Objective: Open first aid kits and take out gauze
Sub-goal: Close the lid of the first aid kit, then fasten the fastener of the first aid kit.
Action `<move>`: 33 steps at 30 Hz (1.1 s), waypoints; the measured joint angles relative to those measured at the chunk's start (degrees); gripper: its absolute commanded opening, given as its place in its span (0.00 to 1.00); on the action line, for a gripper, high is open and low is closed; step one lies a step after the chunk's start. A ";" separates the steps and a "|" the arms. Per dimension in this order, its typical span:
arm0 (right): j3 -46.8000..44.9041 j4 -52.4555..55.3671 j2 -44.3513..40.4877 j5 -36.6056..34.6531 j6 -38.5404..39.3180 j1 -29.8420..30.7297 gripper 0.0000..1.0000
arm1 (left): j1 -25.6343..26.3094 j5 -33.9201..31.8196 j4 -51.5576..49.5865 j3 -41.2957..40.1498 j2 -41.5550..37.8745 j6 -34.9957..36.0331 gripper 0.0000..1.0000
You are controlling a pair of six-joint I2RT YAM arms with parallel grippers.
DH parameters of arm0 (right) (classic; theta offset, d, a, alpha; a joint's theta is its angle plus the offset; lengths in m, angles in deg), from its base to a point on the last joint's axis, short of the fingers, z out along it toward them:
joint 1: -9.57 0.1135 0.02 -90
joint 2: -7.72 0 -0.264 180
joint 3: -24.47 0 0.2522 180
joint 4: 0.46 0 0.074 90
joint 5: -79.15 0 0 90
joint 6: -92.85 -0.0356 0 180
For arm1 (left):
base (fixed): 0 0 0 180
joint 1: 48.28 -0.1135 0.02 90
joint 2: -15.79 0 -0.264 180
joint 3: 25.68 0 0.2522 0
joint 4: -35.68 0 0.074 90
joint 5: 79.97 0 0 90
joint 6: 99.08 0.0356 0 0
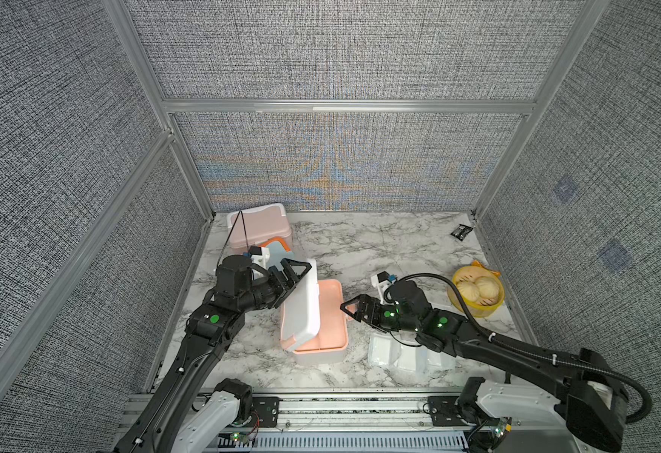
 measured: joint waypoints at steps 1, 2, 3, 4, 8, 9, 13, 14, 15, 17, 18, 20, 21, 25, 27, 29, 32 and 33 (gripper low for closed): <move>-0.26 1.14 -1.27 -1.16 0.33 -0.26 0.99 | 0.83 -0.50 0.37 0.09 0.59 0.02 0.99; -0.59 2.64 -2.84 -2.36 0.66 -0.70 0.99 | 1.88 -1.09 0.70 0.22 1.36 0.04 0.99; -0.87 4.22 -4.35 -3.34 1.16 -1.22 0.99 | 2.95 -1.92 1.03 0.35 2.10 0.22 0.99; -1.11 5.31 -5.49 -4.17 1.44 -1.73 0.99 | 3.74 -2.25 1.16 0.46 2.67 0.42 0.99; -2.45 9.42 -9.92 -6.12 3.23 -4.48 0.99 | 6.93 -5.14 1.07 1.03 4.70 1.77 0.99; -2.78 10.19 -10.71 -6.45 3.67 -5.16 0.99 | 7.58 -6.16 0.79 1.38 5.03 2.25 0.99; -4.09 11.32 -12.68 -6.78 5.77 -7.30 0.99 | 9.64 -8.13 -0.35 2.69 5.88 4.57 1.00; -4.46 11.28 -12.81 -6.40 6.56 -7.89 0.99 | 10.08 -8.96 -0.76 2.84 6.01 5.05 0.99; -4.83 11.17 -12.72 -5.51 7.30 -8.50 0.99 | 10.51 -9.68 -1.36 3.02 6.12 5.68 0.99; -5.44 9.88 -11.96 -3.76 8.83 -9.70 0.97 | 11.37 -10.73 -2.69 3.52 6.40 7.04 0.99; -5.60 8.98 -11.17 -2.56 9.51 -10.25 0.95 | 11.76 -10.86 -3.43 3.76 6.49 7.85 1.00; -5.73 6.78 -9.29 -0.04 10.73 -11.19 0.90 | 12.20 -11.76 -4.74 3.93 6.25 9.09 1.00; -5.64 5.64 -8.11 1.22 11.30 -11.45 0.88 | 12.22 -12.13 -5.53 3.93 5.84 9.73 1.00; -2.38 4.04 -1.84 6.45 14.21 -11.87 0.89 | 12.22 -15.69 -10.01 3.91 2.16 13.44 1.00; 0.59 3.67 1.75 9.03 16.33 -11.87 0.92 | 12.22 -17.88 -12.46 3.93 -0.13 15.58 0.99; 2.69 3.48 4.83 10.82 17.97 -11.87 0.99 | 12.22 -20.15 -15.10 4.00 -1.99 17.38 1.00; 4.35 3.72 8.39 13.29 19.93 -11.87 0.99 | 12.02 -22.64 -18.47 4.28 -3.30 19.56 0.99; 5.18 4.22 9.25 13.99 20.57 -11.87 0.99 | 11.87 -23.06 -19.19 4.31 -3.34 19.98 0.99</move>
